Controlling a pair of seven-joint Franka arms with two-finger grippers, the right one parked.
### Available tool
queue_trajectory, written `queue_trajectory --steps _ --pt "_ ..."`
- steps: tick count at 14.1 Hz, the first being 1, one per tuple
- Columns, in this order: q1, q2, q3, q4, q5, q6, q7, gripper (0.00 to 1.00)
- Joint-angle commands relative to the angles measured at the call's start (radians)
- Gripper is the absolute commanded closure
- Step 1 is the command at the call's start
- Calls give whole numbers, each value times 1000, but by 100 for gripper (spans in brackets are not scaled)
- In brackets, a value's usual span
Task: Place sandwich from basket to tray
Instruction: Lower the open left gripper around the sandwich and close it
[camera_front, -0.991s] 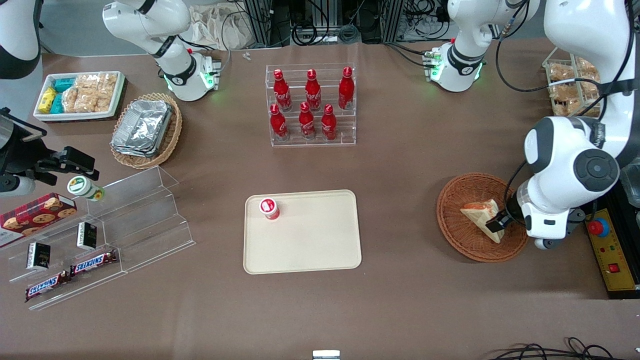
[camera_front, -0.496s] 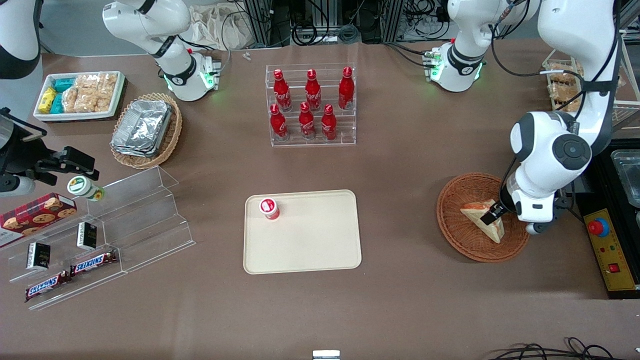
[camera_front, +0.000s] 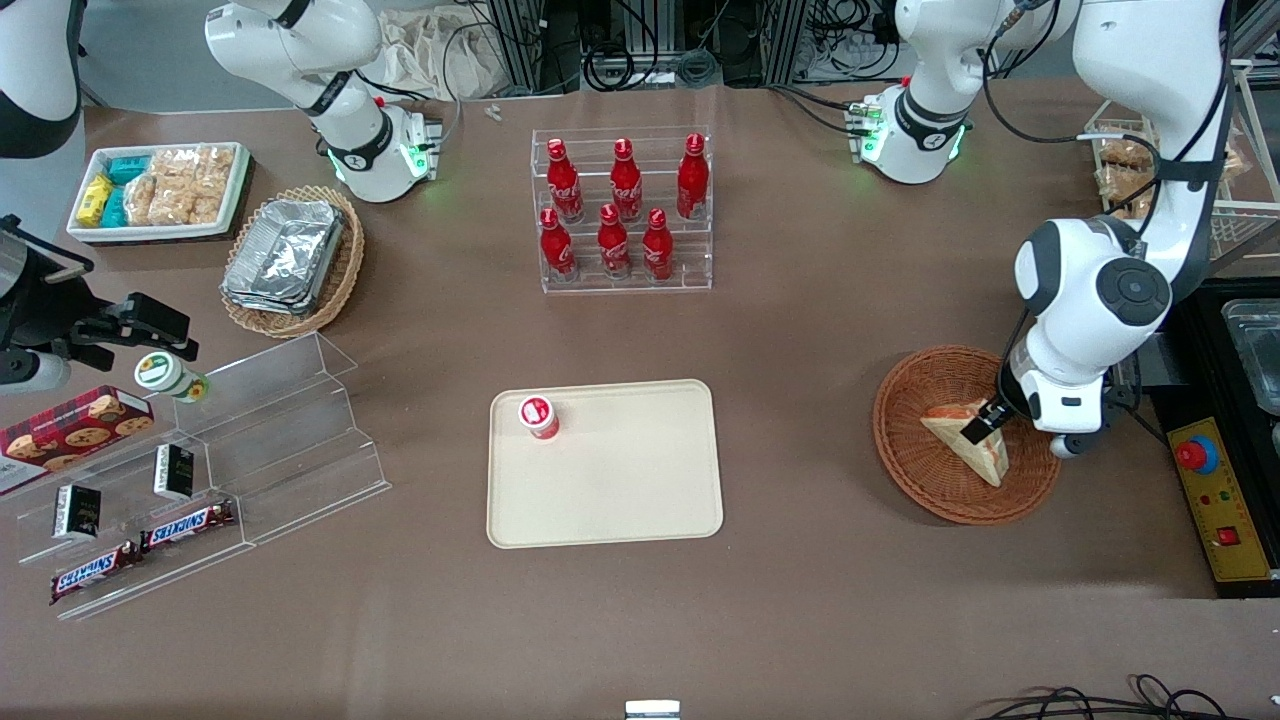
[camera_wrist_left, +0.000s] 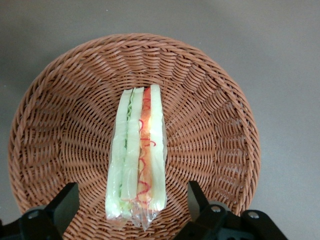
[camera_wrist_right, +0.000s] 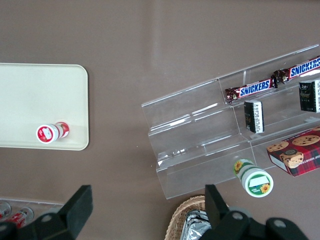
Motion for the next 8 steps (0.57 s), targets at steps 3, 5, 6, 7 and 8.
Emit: queue_trajectory --steps 3,5,6,7,8 --pt "10 10 -3 -74 6 135 -27 3" --pt "11 24 -3 -78 6 154 -29 3" --pt "11 39 -3 -78 5 167 -29 3" --pt "11 57 -3 -78 2 190 -32 2" --pt "10 74 -3 -78 -3 210 -46 2"
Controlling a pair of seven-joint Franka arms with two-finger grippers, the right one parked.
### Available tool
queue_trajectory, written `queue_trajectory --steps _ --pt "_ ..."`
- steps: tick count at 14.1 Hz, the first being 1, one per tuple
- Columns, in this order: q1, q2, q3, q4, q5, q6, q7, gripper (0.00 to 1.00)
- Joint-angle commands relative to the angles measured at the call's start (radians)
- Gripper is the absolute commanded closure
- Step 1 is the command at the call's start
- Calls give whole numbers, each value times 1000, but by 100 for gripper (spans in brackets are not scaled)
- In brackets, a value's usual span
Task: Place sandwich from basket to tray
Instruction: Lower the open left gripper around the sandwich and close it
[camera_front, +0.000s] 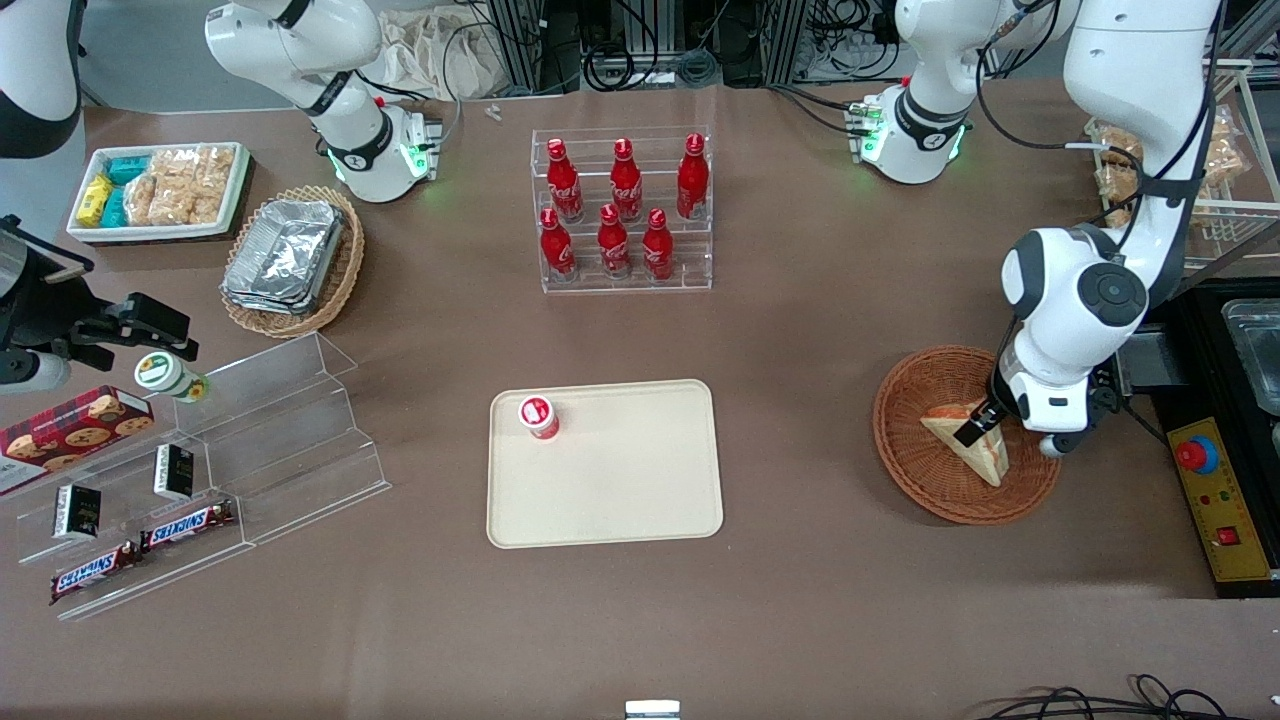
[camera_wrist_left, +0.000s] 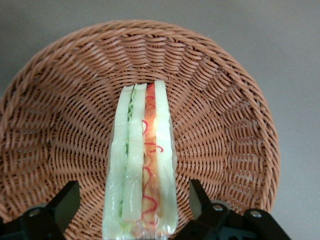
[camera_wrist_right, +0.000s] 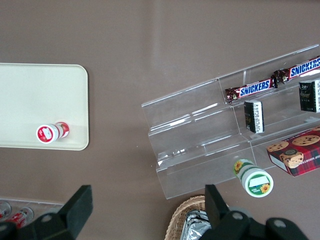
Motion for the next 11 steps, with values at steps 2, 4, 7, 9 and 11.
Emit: queue_trajectory --steps 2,4,7,9,11 --pt "3 29 -3 -38 5 99 -55 4" --pt "3 45 -4 -33 4 99 -57 18" --pt "1 48 -4 -31 4 97 -55 68" --pt "-2 49 -4 -30 5 96 -52 89" --pt "-5 40 -6 -7 5 77 -51 94"
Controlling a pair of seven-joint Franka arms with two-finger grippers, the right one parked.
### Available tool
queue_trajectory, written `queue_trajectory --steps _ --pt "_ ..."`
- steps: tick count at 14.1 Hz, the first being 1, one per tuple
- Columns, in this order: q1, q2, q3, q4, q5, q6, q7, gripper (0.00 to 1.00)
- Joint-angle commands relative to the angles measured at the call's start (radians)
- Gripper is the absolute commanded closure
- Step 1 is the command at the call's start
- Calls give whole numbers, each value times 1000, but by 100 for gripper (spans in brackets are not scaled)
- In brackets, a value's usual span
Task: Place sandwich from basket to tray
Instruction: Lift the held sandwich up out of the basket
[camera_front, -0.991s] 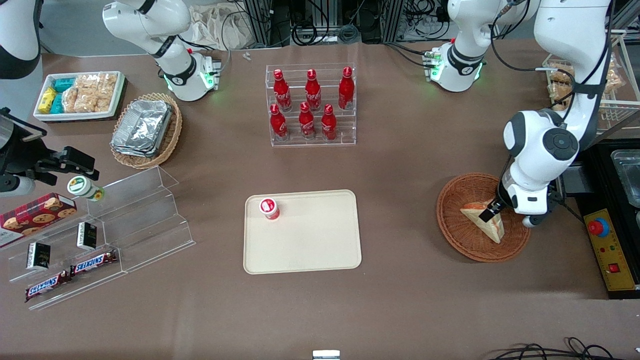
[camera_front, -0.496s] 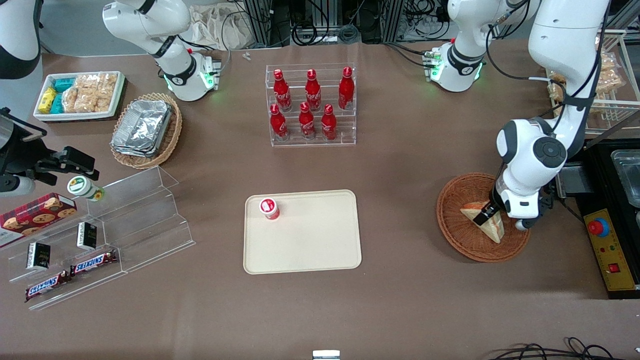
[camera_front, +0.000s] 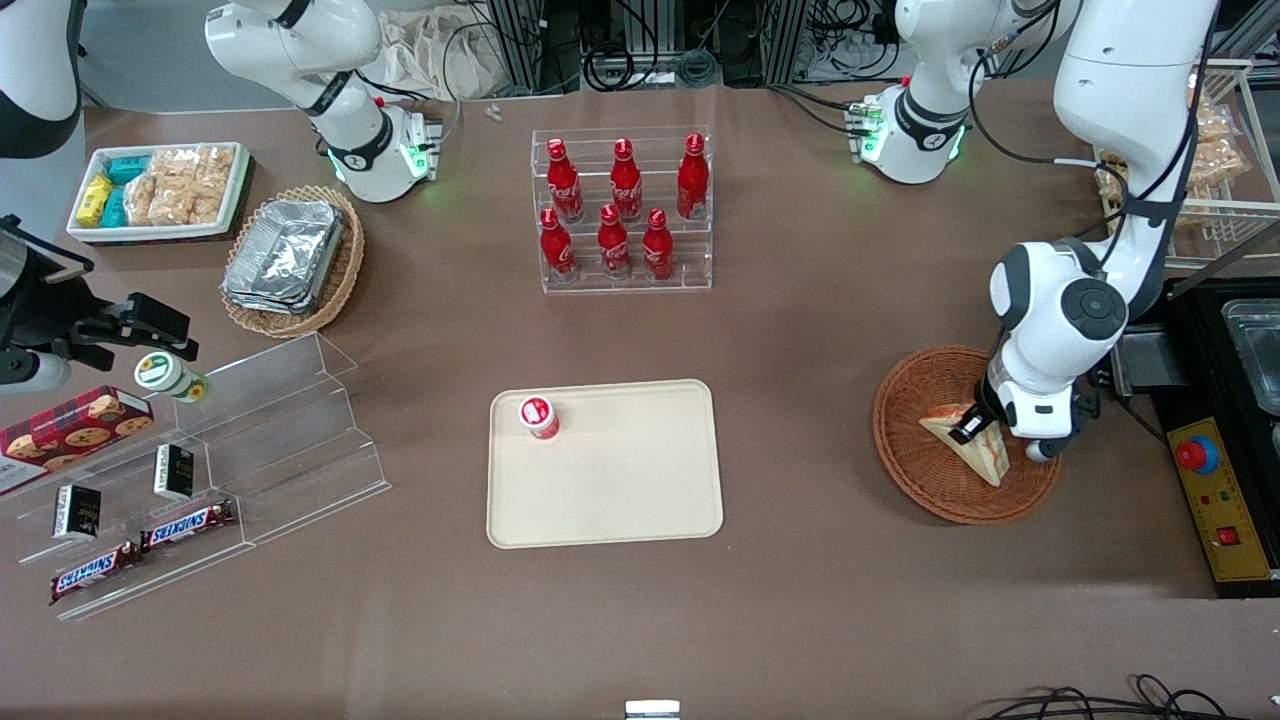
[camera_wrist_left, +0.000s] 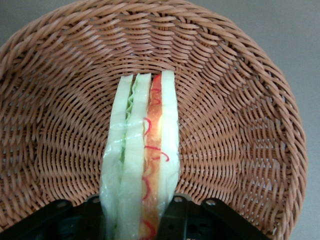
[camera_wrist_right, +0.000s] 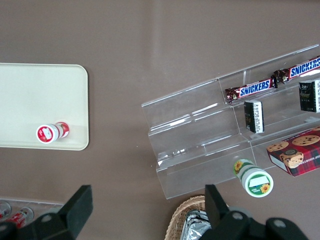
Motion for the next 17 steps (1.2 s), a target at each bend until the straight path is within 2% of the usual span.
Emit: queue_trajectory --steps 1,5,8,10,12,17 --pt "-6 -23 -5 4 14 0 -32 96" --pt "-6 -94 -7 177 31 -320 40 96" --pt "-7 -77 -11 483 33 -721 154 96" --pt "-12 -62 -13 678 28 -917 222 96" --pt "-59 -59 -19 792 28 -1018 265 96" --pt "-267 -14 -40 863 19 -1057 215 98"
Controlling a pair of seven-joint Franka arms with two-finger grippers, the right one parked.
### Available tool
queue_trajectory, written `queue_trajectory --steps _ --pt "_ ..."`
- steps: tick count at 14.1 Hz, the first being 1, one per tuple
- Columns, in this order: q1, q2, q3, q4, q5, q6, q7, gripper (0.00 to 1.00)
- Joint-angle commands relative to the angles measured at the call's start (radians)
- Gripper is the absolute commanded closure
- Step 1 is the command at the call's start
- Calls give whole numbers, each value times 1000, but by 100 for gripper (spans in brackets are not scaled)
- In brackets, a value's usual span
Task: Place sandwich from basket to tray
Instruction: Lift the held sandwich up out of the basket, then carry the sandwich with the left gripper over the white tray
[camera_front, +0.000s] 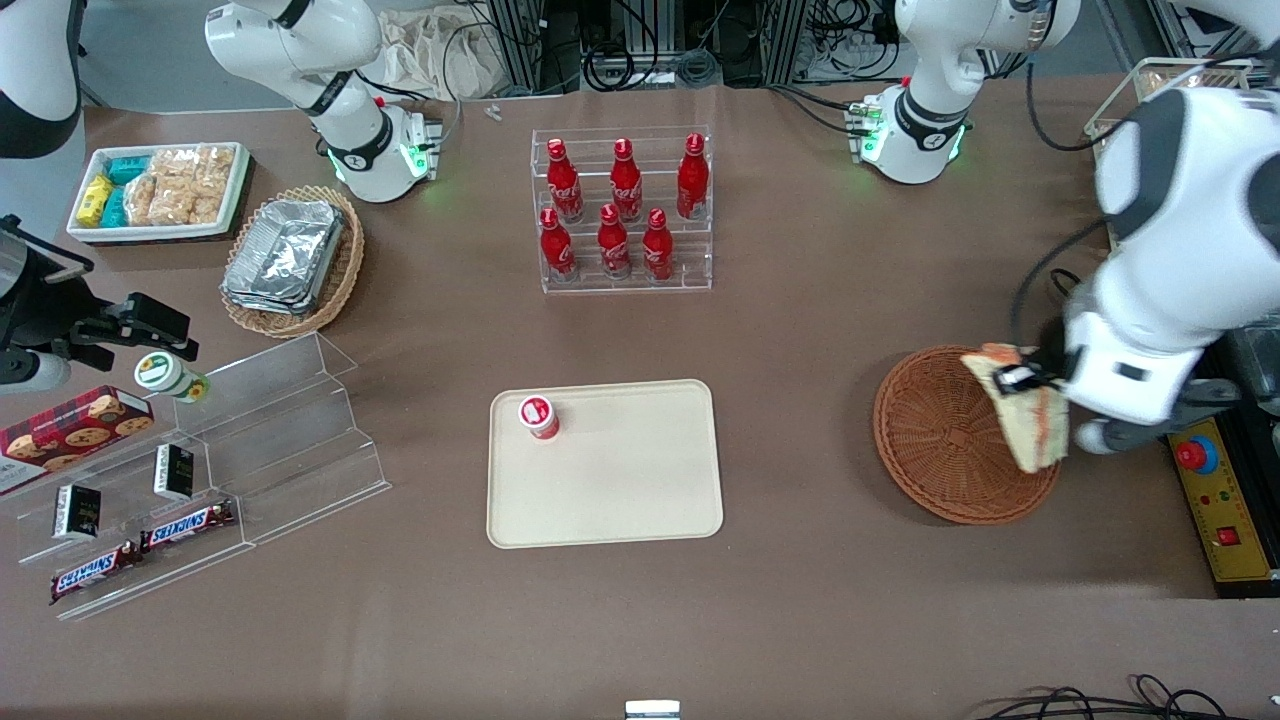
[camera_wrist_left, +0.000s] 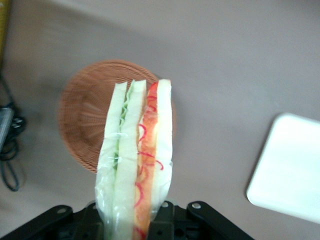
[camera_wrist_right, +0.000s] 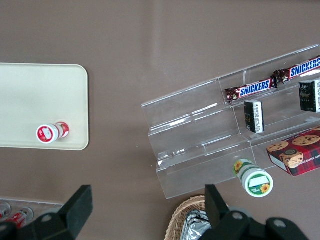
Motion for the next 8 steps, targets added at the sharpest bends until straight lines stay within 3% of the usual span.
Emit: queue_trajectory --steps 1,4,8 --pt "-126 94 0 90 -3 -15 -59 98" --pt "-199 230 -57 199 -3 23 -85 98" --pt "-210 399 -172 239 -2 240 -151 97"
